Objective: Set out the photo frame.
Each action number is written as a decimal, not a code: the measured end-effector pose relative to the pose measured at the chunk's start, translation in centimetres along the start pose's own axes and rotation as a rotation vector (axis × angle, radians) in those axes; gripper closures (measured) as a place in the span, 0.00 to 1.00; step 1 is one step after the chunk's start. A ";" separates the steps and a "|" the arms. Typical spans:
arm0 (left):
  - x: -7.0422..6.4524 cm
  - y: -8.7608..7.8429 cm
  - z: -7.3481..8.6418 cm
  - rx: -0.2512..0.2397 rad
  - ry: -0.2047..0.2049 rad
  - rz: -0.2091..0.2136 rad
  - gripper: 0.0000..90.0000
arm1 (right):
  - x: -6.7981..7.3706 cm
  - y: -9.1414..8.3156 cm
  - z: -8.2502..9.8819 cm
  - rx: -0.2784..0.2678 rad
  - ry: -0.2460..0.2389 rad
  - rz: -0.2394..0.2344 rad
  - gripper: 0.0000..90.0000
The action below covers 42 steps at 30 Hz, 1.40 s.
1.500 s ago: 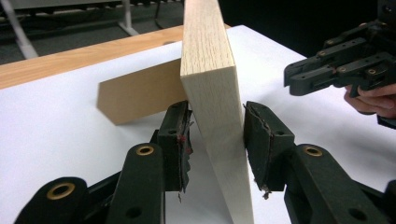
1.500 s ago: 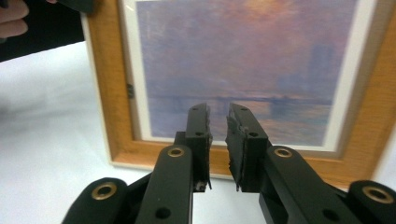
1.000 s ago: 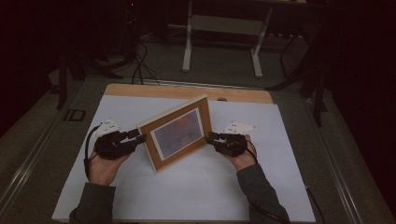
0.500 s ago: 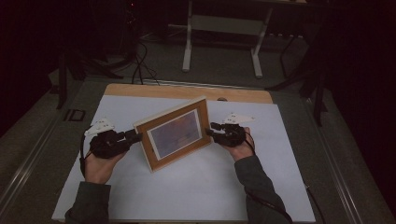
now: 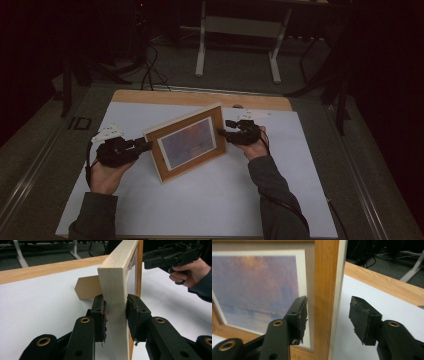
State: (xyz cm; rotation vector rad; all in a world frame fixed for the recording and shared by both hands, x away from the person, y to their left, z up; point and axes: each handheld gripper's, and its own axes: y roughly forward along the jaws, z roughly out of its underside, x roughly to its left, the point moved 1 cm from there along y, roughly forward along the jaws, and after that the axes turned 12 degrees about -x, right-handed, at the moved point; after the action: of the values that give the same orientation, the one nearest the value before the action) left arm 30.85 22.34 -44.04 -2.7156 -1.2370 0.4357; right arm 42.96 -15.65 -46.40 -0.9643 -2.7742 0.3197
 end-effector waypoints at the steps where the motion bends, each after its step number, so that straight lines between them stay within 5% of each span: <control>1: 0.0 0.0 0.0 0.002 0.003 -0.001 0.78 | 0.0 0.0 0.0 0.000 0.000 0.000 0.49; 13: -0.5 0.5 -0.3 0.021 0.058 -0.054 0.76 | -0.7 2.0 0.3 0.031 0.060 -0.090 0.28; 25: -0.1 1.4 -0.2 0.016 0.053 -0.032 0.76 | -0.8 2.9 1.4 0.088 0.075 -0.133 0.35; 42: -1.2 5.2 -0.3 0.022 0.089 -0.044 0.69 | -1.6 -2.0 2.5 0.068 0.092 -0.099 0.54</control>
State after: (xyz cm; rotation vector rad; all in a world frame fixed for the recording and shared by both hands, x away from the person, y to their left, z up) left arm 33.90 18.03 -44.69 -2.6532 -1.2582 0.3183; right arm 42.42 -18.52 -48.45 -0.8022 -2.6980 0.3436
